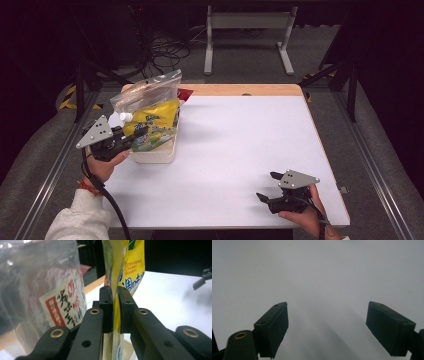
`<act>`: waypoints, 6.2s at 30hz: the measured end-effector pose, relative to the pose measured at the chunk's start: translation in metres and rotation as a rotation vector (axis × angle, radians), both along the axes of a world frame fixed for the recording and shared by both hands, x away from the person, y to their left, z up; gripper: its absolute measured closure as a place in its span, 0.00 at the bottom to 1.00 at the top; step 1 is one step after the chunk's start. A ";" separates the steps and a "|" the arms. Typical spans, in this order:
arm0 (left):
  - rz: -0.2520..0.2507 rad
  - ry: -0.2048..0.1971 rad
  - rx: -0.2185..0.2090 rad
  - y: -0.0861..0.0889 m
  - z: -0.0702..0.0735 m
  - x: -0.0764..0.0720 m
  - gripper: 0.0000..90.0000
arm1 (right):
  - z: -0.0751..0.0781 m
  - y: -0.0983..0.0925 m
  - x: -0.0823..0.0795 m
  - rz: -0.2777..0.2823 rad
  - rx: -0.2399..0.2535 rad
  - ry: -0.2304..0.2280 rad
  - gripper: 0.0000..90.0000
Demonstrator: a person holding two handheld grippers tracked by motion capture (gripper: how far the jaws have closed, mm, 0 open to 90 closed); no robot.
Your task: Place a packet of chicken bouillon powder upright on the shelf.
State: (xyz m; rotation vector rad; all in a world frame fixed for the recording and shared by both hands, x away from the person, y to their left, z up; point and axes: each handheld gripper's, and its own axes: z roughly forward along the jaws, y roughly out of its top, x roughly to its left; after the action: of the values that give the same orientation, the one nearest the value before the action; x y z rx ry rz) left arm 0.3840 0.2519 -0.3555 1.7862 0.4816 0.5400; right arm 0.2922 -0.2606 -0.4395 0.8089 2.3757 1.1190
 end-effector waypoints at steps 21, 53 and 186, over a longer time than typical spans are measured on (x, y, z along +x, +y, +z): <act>-0.037 0.123 0.059 0.002 -0.020 0.017 0.94 | -0.002 0.002 0.001 0.010 -0.015 0.013 0.20; 0.047 0.234 0.051 0.017 -0.057 0.020 0.93 | -0.001 0.007 0.001 0.028 -0.029 0.001 0.19; 0.215 0.178 0.062 -0.027 -0.071 -0.086 0.17 | 0.021 -0.007 -0.001 -0.028 -0.025 -0.108 0.18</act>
State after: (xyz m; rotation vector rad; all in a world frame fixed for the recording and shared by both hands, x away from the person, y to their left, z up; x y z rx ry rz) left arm 0.2978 0.2248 -0.4260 1.8617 0.7942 0.5515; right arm 0.2915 -0.2671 -0.4185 0.7515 2.2789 1.0915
